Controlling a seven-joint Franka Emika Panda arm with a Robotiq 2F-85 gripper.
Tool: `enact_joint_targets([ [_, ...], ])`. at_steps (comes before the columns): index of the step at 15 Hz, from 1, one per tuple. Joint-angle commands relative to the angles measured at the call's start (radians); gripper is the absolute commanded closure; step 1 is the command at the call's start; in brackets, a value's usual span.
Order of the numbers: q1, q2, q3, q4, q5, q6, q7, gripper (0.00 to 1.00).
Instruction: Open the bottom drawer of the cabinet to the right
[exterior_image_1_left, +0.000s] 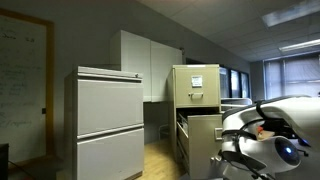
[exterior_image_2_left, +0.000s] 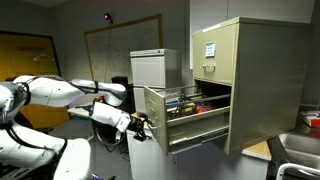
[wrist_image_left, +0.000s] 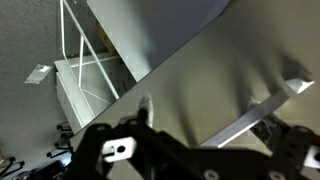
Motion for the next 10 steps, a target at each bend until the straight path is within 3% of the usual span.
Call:
enact_joint_targets([
  [1, -0.042, -0.048, 0.073, -0.010, 0.017, 0.006, 0.082, 0.00],
  [10, -0.040, -0.050, 0.049, -0.005, 0.014, 0.002, 0.046, 0.00],
])
